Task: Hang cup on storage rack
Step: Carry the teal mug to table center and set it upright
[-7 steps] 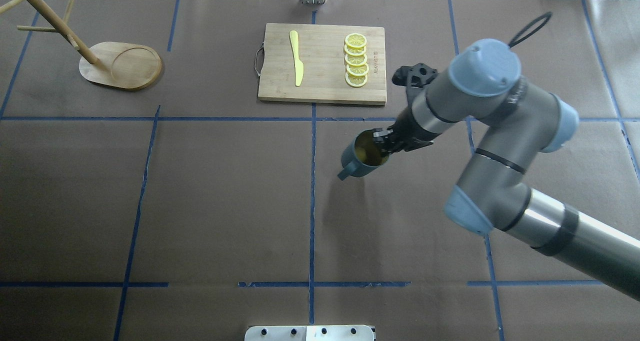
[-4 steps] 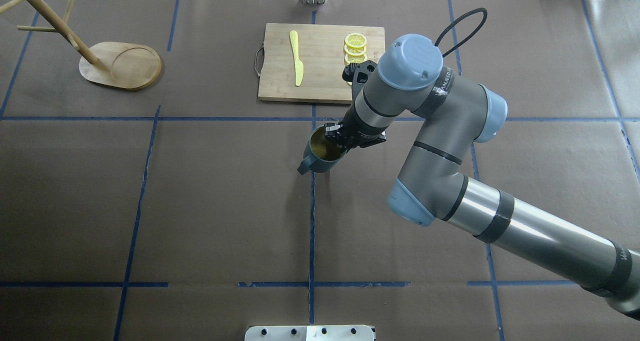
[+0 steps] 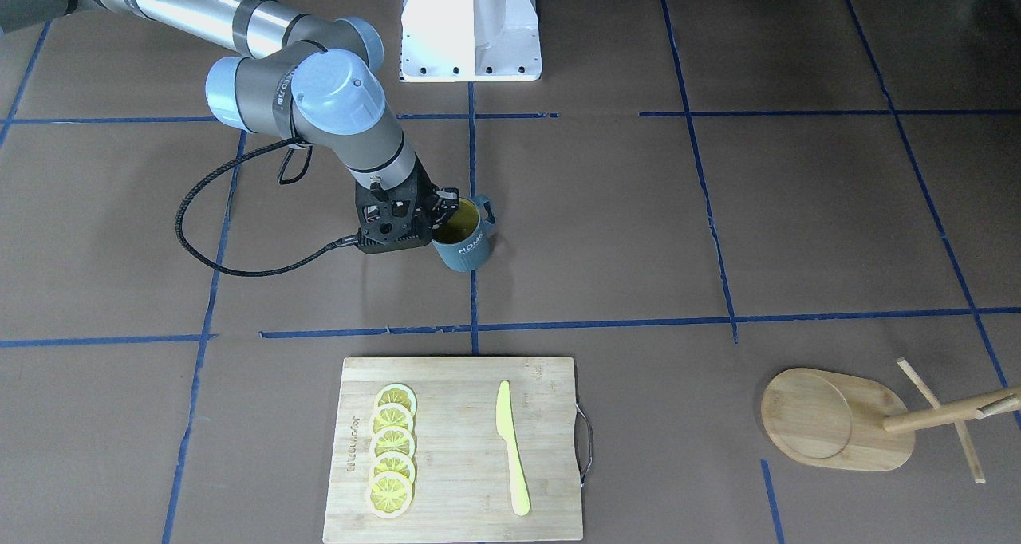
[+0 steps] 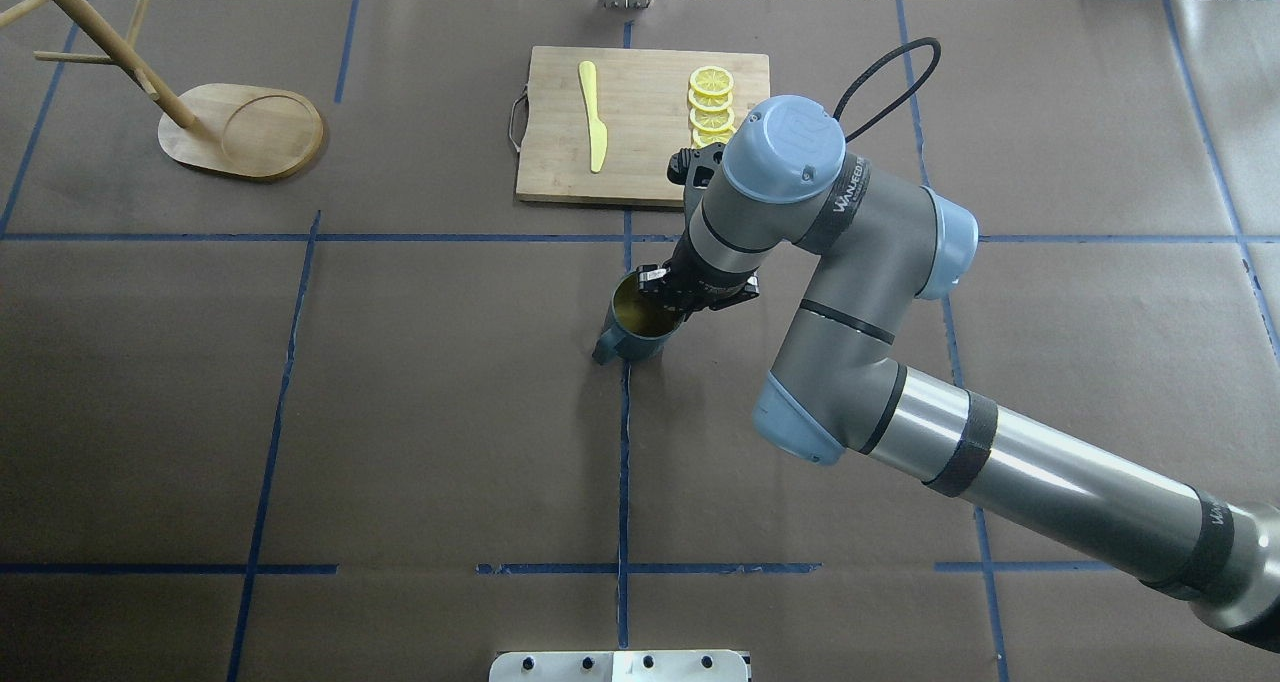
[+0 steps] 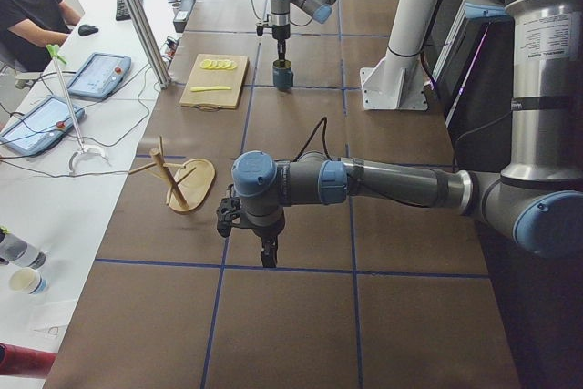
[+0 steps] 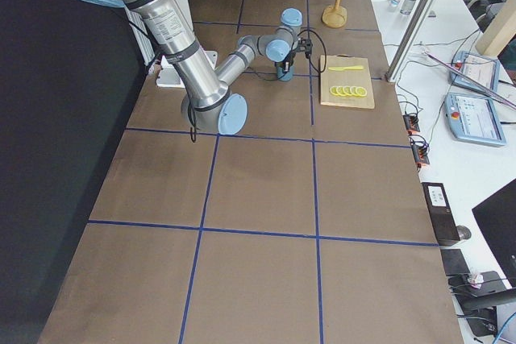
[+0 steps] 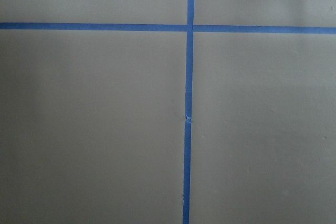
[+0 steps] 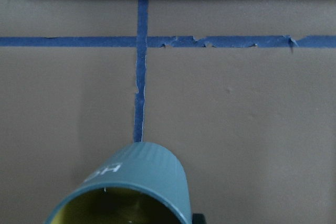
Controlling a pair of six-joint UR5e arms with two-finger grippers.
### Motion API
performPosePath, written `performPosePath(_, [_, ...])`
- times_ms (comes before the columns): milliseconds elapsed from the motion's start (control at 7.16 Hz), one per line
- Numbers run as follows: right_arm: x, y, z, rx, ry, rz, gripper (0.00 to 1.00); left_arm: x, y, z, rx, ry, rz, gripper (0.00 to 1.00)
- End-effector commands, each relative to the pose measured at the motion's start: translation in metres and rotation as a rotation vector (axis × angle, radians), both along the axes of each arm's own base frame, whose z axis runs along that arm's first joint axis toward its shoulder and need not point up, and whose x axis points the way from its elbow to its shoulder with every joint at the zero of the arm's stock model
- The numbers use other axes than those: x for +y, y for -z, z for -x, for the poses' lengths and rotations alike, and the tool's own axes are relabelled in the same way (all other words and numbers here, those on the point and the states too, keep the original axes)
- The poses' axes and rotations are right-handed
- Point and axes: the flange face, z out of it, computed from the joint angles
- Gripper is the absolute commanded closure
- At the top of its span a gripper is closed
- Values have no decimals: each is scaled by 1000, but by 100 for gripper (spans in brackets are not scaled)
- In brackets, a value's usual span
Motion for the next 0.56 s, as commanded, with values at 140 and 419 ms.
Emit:
performPosePath(140, [5,11,9,-2,-5,-19,29,0,0,0,1,0,0,0])
performPosePath(419, [5,15,8,-9,-11,-18,0,0,0,0,3,1,1,0])
